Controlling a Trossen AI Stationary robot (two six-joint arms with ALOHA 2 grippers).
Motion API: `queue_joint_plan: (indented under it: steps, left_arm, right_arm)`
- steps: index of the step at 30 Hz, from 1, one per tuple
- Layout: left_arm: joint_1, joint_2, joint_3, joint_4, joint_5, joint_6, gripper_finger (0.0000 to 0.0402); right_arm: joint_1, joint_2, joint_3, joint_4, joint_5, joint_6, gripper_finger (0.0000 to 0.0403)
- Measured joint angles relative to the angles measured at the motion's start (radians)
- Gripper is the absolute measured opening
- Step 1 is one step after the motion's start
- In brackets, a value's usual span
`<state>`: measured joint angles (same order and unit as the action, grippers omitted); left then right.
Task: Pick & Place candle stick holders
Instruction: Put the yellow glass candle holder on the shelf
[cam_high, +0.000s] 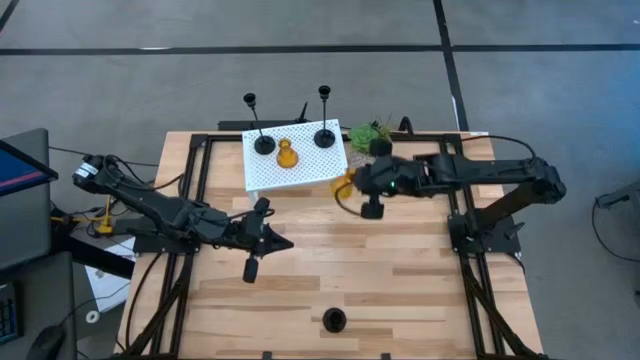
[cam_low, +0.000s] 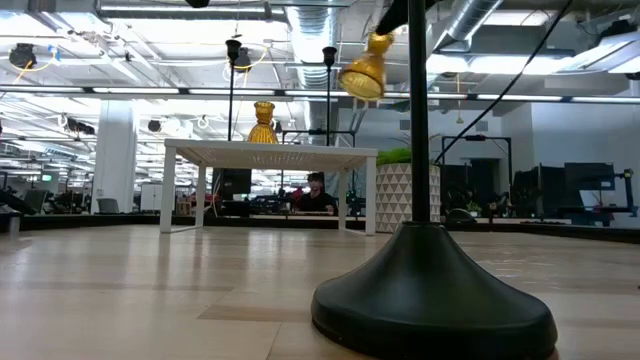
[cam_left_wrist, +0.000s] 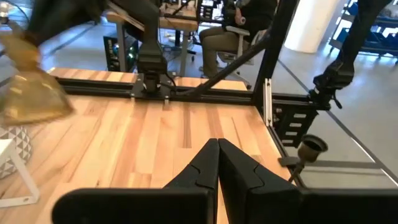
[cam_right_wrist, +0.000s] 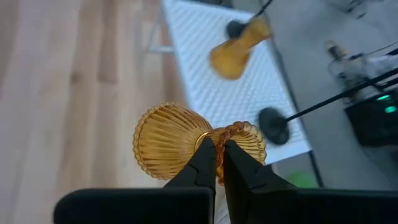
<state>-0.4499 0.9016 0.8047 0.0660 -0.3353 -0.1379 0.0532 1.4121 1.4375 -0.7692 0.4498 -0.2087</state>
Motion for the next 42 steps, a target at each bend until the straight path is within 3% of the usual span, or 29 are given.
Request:
queue_joint_plan:
  steps: [8, 15, 20, 29, 42]
  left_arm:
    - [0.013, 0.000, 0.000, 0.000, -0.012, 0.002, 0.0008]
    - [0.021, 0.002, 0.000, -0.046, -0.162, -0.004, 0.0008]
    - [0.021, 0.002, 0.000, -0.122, -0.240, -0.132, 0.0008]
    - [0.021, 0.003, 0.000, -0.222, -0.248, -0.281, 0.0008]
    - [0.019, 0.004, 0.000, -0.316, -0.248, -0.365, 0.0008]
  right_arm:
    - [-0.095, 0.044, 0.001, 0.088, -0.037, -0.088, 0.0001]
    - [-0.133, 0.162, 0.022, 0.133, -0.072, -0.211, 0.0000]
    - [-0.174, 0.224, 0.115, 0.121, -0.064, -0.283, 0.0000]
    - [-0.237, 0.351, 0.275, 0.084, -0.117, -0.329, 0.0000]
    - [-0.273, 0.410, 0.312, 0.085, -0.113, -0.370, 0.0000]
